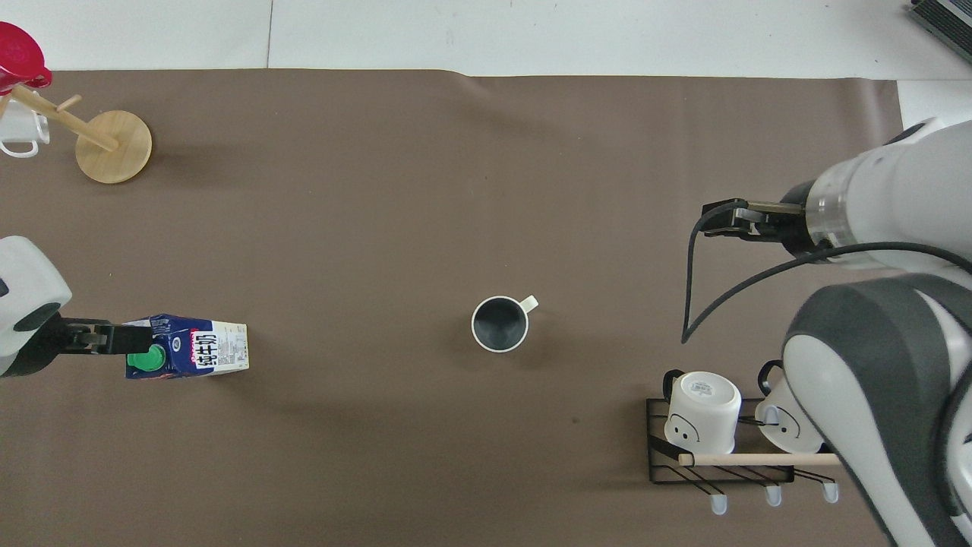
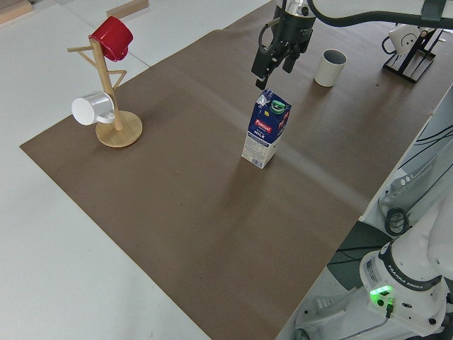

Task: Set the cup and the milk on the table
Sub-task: 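Withdraw the right gripper while the left gripper grasps the milk carton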

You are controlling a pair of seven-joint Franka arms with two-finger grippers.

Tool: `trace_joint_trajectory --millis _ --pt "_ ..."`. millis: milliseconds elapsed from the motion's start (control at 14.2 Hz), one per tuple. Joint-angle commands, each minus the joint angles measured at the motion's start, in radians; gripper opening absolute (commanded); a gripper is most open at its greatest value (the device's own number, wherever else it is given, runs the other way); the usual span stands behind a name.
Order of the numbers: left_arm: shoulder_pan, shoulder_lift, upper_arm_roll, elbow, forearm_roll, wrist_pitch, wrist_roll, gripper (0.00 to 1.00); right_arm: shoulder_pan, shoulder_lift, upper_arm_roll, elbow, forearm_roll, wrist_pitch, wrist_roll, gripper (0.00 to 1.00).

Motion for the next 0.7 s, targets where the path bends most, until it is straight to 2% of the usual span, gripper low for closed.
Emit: trace_joint_trajectory --millis 0,211,634 --pt "-0.019 -0.027 0.011 -0.028 -0.002 0.015 0.011 1.0 -0.055 -0.018 0.01 0.041 -0.008 -0.085 -0.067 1.0" --pt "-0.02 -0.028 0.011 -0.041 -0.002 0.029 0.011 1.0 -0.115 -0.026 0.01 0.05 0.006 -0.131 -0.143 1.0" --pt "-0.02 -0.1 0.006 -0.187 -0.002 0.156 0.011 1.0 -0.247 -0.031 0.01 0.052 0.01 -0.201 -0.267 1.0"
